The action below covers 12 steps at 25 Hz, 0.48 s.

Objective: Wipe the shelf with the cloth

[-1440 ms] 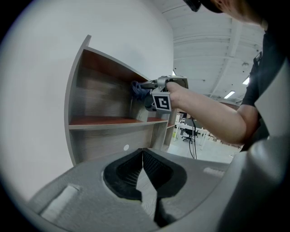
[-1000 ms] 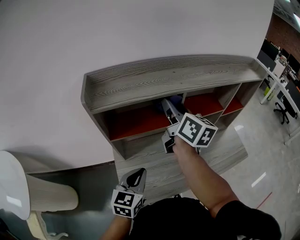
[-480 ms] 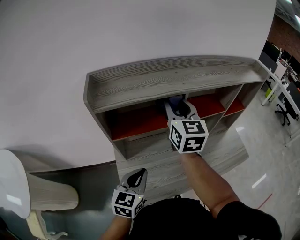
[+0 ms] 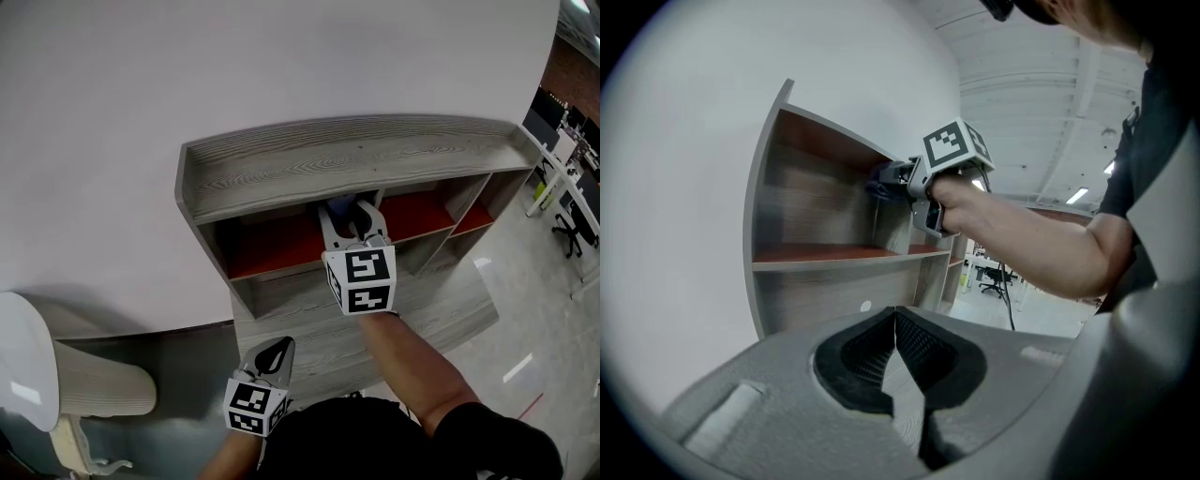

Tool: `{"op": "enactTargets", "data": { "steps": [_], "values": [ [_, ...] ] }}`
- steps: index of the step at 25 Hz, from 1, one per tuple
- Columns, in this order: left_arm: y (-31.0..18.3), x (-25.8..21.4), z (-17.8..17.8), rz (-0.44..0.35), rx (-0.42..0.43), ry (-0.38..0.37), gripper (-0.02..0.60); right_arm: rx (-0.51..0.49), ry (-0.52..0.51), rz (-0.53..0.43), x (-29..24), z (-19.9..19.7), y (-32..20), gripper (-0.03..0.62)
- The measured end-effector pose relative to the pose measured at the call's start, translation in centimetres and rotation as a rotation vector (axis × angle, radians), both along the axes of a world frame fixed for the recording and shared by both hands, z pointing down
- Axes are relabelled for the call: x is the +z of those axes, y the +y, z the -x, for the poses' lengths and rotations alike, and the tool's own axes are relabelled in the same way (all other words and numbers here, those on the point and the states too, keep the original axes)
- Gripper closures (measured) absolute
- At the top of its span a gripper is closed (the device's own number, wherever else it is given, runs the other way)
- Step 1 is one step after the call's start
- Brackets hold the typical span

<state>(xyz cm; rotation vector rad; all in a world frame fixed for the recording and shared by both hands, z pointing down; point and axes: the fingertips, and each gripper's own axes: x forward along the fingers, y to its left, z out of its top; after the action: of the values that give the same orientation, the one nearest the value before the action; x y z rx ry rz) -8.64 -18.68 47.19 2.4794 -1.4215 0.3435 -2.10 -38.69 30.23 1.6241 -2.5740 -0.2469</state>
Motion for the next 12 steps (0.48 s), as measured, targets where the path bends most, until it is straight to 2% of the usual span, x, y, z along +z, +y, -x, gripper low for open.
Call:
{"op": "enactTargets", "data": {
  "steps": [12],
  "values": [
    [0.5, 0.0, 2.2, -0.001, -0.05, 0.002, 0.571, -0.103, 0.013, -0.014, -0.2, 5.7, 1.7, 0.449]
  ]
}}
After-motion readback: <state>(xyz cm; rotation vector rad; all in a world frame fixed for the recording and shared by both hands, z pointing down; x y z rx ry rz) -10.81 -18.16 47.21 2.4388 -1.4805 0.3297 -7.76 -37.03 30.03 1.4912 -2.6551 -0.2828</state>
